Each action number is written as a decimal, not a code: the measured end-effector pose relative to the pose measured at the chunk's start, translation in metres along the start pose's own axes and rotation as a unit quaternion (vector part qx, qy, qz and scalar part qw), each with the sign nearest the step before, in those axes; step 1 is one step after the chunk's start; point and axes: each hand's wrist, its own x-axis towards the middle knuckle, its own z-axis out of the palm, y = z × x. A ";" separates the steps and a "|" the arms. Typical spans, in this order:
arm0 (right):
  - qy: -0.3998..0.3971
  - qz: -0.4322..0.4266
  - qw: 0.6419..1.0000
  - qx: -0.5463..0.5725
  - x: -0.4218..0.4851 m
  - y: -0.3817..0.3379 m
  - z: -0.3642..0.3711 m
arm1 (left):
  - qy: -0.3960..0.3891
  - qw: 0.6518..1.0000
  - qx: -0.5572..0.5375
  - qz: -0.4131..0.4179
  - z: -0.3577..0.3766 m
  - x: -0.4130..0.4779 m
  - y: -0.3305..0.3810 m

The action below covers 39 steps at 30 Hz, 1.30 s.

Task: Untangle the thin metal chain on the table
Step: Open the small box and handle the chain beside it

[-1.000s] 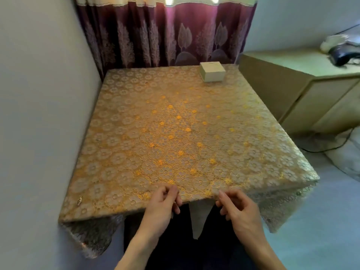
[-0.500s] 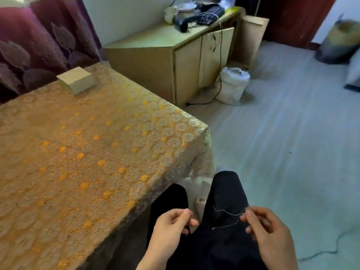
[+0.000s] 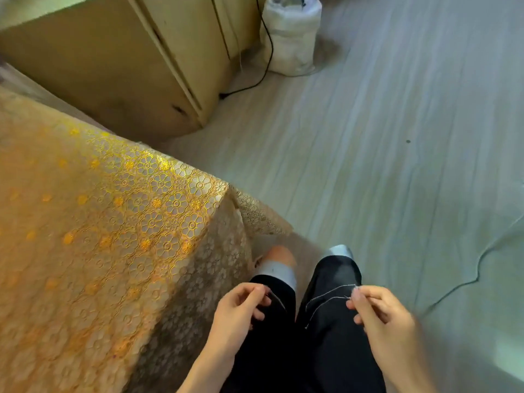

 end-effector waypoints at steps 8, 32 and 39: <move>0.013 0.015 1.000 -0.014 0.060 -0.114 -0.025 | 0.007 0.998 0.052 0.037 0.016 0.027 0.125; -0.134 -0.068 0.963 -0.222 0.144 -0.448 -0.081 | 0.088 0.970 -0.226 -0.002 0.023 -0.038 0.389; -0.184 -0.076 0.942 -0.271 0.205 -0.524 -0.019 | 0.143 0.963 -0.226 0.018 -0.033 0.028 0.462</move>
